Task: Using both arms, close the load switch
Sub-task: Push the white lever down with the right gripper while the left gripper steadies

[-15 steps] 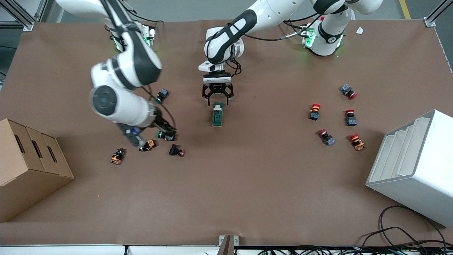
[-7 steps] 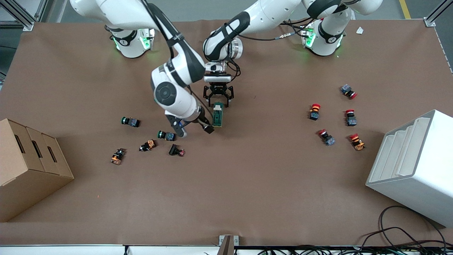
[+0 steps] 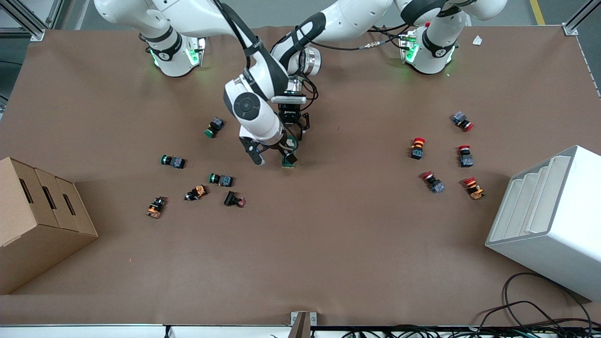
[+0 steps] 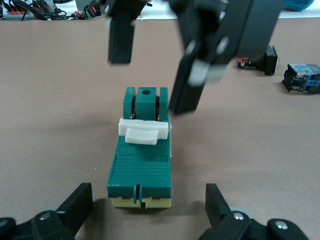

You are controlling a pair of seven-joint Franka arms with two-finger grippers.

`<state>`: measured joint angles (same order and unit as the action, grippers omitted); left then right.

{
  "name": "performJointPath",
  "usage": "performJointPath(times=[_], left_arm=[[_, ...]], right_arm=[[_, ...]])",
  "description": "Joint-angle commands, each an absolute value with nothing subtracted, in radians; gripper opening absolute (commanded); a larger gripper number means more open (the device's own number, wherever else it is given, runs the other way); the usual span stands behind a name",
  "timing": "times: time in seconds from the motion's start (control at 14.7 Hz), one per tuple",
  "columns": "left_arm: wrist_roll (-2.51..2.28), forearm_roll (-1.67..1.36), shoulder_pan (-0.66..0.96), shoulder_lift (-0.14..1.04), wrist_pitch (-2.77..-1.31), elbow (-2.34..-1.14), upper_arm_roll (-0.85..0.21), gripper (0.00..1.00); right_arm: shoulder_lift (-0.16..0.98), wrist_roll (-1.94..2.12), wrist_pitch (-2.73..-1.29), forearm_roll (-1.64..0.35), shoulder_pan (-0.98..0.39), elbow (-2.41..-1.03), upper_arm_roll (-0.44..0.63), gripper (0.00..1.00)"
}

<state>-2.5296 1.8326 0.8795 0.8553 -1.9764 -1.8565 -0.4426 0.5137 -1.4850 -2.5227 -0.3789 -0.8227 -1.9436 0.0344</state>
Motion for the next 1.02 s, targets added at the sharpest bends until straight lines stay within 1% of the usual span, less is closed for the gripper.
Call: performJointPath(times=[0.0,0.27,0.82,0.95], left_arm=[[-2.574,1.859,0.881,0.911,-1.997,-1.845,-0.437,0.98],[-2.576,1.861,0.879,0.913,-1.997,-1.845,-0.436,0.99],[-2.576,1.861,0.874,0.911,-1.996,-1.842,-0.434,0.99],[-2.576,1.861,0.871,0.913,-1.997,-1.842,-0.433,0.99]], right_arm=[[0.546,-1.505,-2.575,-0.408,-0.861,-1.951,0.046,1.00],[0.572,-1.534,-2.596,-0.410,-0.873,-1.930,0.046,1.00],[0.592,-1.514,-2.580,-0.402,-0.792,-1.816,0.049,1.00],[0.615,-1.516,-2.580,-0.397,-0.787,-1.792,0.049,1.00]])
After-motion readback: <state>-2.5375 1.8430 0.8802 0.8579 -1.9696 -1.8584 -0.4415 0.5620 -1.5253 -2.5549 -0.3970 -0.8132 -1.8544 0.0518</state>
